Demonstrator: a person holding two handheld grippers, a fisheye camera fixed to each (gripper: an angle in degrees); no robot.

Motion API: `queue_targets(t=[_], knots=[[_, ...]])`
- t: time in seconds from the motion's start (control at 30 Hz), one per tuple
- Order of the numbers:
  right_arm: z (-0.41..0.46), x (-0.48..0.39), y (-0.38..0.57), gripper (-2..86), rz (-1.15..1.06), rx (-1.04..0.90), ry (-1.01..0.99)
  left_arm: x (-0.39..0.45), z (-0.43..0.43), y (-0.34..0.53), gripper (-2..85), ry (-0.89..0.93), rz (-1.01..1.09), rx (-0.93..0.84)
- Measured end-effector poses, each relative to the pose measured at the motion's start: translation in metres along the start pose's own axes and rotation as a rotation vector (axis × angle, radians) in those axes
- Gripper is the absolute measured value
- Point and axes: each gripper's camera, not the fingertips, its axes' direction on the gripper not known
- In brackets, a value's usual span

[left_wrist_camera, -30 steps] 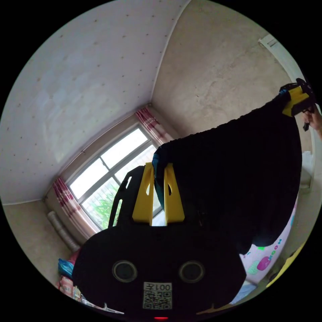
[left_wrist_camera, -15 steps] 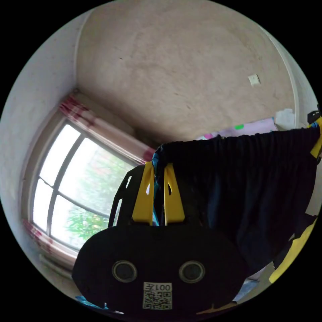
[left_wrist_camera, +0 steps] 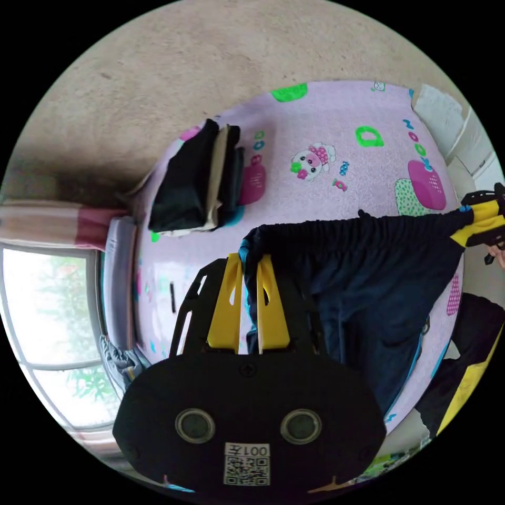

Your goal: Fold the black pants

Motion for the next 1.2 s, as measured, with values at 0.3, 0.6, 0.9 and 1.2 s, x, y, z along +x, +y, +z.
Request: queue_targets(t=[0.3, 0.6, 0.9, 1.2], knots=[[-0.002, 0.124, -0.07, 4.6, 0.187, 0.026, 0.104, -0.081, 0.049, -0.215, 0.6, 0.132, 0.127, -0.042], [-0.022, 0.168, -0.123, 5.9, 0.254, 0.133, 0.086, -0.178, 0.07, -0.299, 11.6, 0.277, -0.042, 0.02], [-0.054, 0.125, -0.22, 0.5, -0.121, 0.104, 0.201, -0.264, 0.019, -0.183, 1.2, 0.481, -0.5, 0.289], [0.017, 0.055, -0.33, 0.0, -0.469, -0.096, 0.166, -0.216, -0.063, 0.05, -1.6, 0.262, -1.008, -0.026]])
